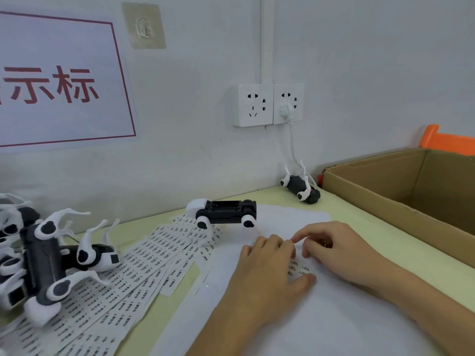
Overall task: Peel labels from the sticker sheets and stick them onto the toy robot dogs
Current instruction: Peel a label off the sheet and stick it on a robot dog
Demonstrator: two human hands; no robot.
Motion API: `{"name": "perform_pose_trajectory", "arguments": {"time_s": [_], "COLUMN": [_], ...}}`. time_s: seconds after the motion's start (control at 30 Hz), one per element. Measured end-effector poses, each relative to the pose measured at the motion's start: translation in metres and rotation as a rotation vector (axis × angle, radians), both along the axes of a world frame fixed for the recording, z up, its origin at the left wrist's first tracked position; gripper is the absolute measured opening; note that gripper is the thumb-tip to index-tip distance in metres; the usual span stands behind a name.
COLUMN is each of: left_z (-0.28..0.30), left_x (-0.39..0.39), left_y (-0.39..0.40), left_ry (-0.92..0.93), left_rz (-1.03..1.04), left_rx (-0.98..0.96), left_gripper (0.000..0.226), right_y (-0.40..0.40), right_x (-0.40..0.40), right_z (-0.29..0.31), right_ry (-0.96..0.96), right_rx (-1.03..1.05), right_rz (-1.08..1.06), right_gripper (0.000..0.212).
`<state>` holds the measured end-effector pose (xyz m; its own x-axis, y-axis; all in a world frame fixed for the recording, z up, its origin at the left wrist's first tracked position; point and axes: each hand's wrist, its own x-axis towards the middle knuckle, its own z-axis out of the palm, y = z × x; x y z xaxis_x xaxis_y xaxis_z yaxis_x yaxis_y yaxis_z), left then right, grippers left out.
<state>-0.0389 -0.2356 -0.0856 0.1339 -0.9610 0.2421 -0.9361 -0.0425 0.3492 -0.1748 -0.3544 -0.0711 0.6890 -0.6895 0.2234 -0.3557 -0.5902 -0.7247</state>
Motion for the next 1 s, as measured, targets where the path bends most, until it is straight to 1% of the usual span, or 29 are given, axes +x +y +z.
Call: {"name": "perform_pose_trajectory", "arguments": {"time_s": [0.07,0.13,0.17,0.27,0.33,0.4,0.43,0.53,0.57,0.63,0.73,0.8,0.9,0.93,1.0], "left_z": [0.004,0.009,0.012,0.020,0.026,0.032,0.036,0.048,0.052,0.059,0.060,0.058,0.051,0.048,0.043], "left_x": [0.002,0.005,0.007,0.011,0.014,0.016,0.019,0.026,0.028,0.030,0.027,0.022,0.016,0.014,0.009], "left_y": [0.000,0.000,0.000,0.002,0.002,0.002,0.002,0.006,0.008,0.009,0.009,0.008,0.006,0.004,0.001], "left_ry": [0.002,0.071,0.097,0.109,0.136,0.230,0.278,0.357,0.371,0.383,0.347,0.304,0.180,0.125,0.034], "left_rz": [0.004,0.000,0.001,0.030,0.048,0.038,0.031,0.019,0.020,0.022,0.037,0.036,0.023,0.010,-0.025], "left_rx": [-0.004,-0.026,-0.041,-0.082,-0.096,-0.064,-0.034,0.051,0.060,0.058,0.062,0.060,-0.033,-0.088,-0.180], "left_gripper": [0.034,0.025,0.023,0.022,0.021,0.014,0.012,0.021,0.022,0.019,0.017,0.023,0.043,0.045,0.038], "right_y": [0.000,0.000,0.000,0.004,0.005,0.002,0.000,-0.006,-0.008,-0.009,-0.012,-0.012,-0.014,-0.014,-0.014], "right_x": [0.000,-0.001,-0.002,-0.006,-0.009,-0.012,-0.014,-0.020,-0.022,-0.025,-0.030,-0.032,-0.033,-0.033,-0.031], "right_z": [0.002,0.004,0.006,0.014,0.018,0.020,0.020,0.022,0.024,0.025,0.027,0.028,0.028,0.028,0.028], "right_ry": [0.022,0.027,0.030,0.066,0.107,0.149,0.153,0.128,0.112,0.082,0.055,0.052,0.070,0.074,0.076], "right_rx": [-0.004,-0.004,0.021,0.122,0.183,0.214,0.229,0.291,0.318,0.387,0.515,0.575,0.541,0.527,0.506], "right_rz": [0.013,0.039,0.074,0.244,0.298,0.291,0.279,0.236,0.226,0.213,0.277,0.322,0.304,0.300,0.299], "right_gripper": [0.034,0.027,0.024,0.030,0.023,0.015,0.015,0.015,0.015,0.022,0.026,0.023,0.030,0.030,0.027]}}
